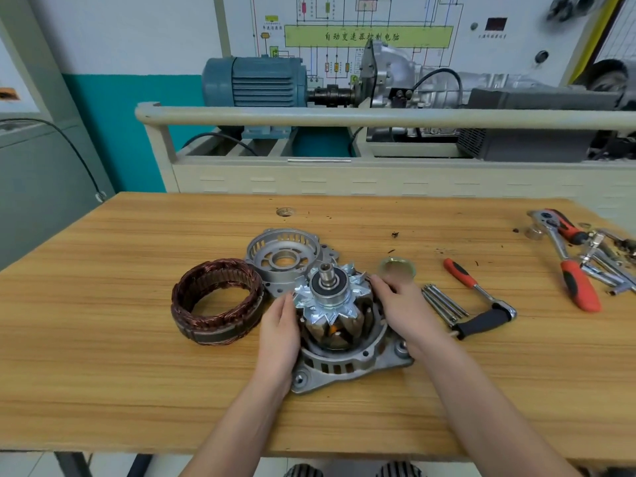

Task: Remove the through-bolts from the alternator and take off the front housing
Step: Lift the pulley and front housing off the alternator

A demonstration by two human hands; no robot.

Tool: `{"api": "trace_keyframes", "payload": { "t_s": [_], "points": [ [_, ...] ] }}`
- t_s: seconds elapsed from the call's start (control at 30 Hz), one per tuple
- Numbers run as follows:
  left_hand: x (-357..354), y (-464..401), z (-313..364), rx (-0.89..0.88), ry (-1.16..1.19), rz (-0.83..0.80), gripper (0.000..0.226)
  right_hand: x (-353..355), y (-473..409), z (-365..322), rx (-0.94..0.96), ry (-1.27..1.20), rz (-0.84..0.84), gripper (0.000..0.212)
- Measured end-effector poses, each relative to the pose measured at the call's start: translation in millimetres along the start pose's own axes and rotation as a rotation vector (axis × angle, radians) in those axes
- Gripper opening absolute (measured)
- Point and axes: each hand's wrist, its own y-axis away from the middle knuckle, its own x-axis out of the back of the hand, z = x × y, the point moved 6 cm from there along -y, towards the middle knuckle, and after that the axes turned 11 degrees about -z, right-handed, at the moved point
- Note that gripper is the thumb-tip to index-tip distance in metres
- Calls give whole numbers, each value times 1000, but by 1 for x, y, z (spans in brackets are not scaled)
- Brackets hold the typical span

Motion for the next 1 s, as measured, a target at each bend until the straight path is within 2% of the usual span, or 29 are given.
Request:
{"api": "trace_keyframes", "payload": {
  "t_s": [0.1, 0.2, 0.33, 0.4, 0.47, 0.63, 0.77, 0.87, 0.9, 1.0],
  "points": [
    [-1, 3, 6, -26, 0, 5, 35, 3, -1, 3, -24, -19, 9, 39],
    [-7, 10, 27, -243, -144, -31, 40, 7, -1, 12, -54, -77, 17, 29],
    [-31, 9, 43, -315, -532, -201, 102, 13, -1, 25, -112, -185, 78, 21],
    [-37, 5, 46, -310, -728, -225, 115, 13, 1, 28, -97, -191, 116, 26],
    [-37, 4, 46, -329, -783, -216, 114, 12, 1, 30, -59, -178, 128, 35],
    [-40, 1, 43, -313, -845, -197, 125, 13, 0, 27, 23, -146, 113, 39],
    [-42, -7, 49, -296, -854, -221, 121, 12, 10, 24, 14, -282, 92, 32],
    [-42, -14, 54, -289, -870, -230, 119, 11, 11, 29, 83, -409, -35, 20],
    [-42, -17, 55, -284, -880, -228, 119, 11, 12, 29, 116, -353, -100, 28],
    [-36, -30, 53, -257, -857, -227, 113, 10, 12, 18, 228, -66, -223, 80]
  ]
}}
